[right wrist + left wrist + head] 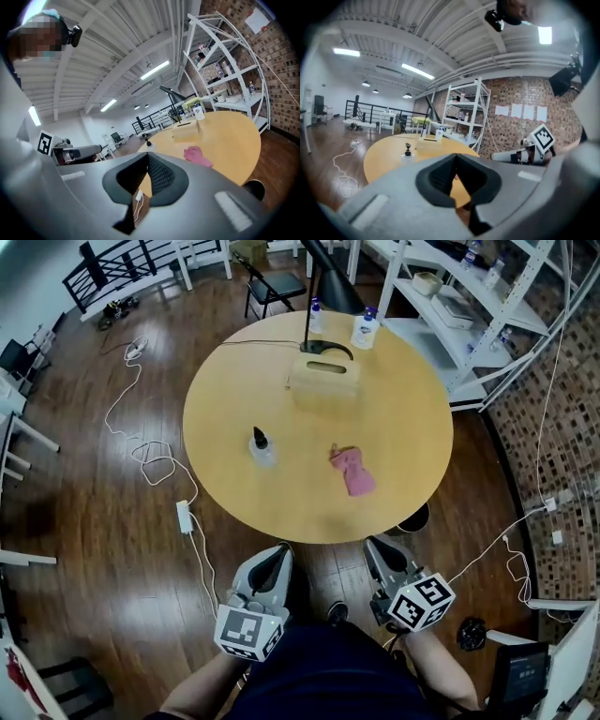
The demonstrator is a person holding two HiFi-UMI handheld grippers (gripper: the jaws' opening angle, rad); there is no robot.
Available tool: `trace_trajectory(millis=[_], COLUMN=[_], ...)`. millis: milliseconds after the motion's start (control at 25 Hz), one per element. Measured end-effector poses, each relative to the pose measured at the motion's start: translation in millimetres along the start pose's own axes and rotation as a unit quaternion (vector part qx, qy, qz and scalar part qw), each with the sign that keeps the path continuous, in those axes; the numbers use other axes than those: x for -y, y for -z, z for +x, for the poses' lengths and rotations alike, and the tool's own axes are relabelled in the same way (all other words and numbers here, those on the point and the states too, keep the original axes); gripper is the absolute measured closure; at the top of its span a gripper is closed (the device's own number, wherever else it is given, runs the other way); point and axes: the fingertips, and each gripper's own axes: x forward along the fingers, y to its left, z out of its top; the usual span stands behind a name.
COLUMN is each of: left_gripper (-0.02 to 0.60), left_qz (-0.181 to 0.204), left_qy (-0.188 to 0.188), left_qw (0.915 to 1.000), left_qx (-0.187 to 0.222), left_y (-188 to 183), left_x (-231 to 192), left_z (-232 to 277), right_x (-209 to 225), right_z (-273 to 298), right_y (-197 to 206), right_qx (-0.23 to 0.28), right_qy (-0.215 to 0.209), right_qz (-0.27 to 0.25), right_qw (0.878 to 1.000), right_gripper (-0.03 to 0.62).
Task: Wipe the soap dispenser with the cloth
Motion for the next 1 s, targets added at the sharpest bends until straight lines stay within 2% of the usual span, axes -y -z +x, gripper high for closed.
trace_trajectory(millis=[120,240,320,480,680,880,1000], left_gripper=[0.58,0.578,0.578,0.578,0.578,0.578,0.578], left_qz=[0.087,0.113,0.101,0.028,0.02,-0.02,-0.029], left_qy=[0.007,0.032,0.038,0.051,0.04,-0.002,-0.004], left_qw=[0.9961,0.9928,0.9936,0.9978,0.9985,0.9994,0.9994], left_qx=[-0.006,-0.023,-0.033,-0.033,-0.03,-0.029,-0.02], left_y=[19,31,30,31,33,46,40], left_x=[67,111,119,124,100,59,46], left_z=[-26,-45,-49,-51,-73,-98,-103], right_x=[-7,-13,-21,-47,-87,-122,-135], right_z=[-59,-105,-121,-129,-110,-87,-77], right_y=[16,17,9,-3,7,21,19], right_qx=[0.017,0.034,0.053,0.081,0.075,0.049,0.049], right_qy=[-0.004,0.003,0.01,0.023,0.018,-0.005,-0.009], right_qz=[0.009,0.007,-0.02,-0.075,-0.126,-0.164,-0.182], right_qw=[1.0,0.999,0.998,0.994,0.989,0.985,0.982], right_gripper=[0.583,0.583,0.583,0.583,0.583,0.583,0.583])
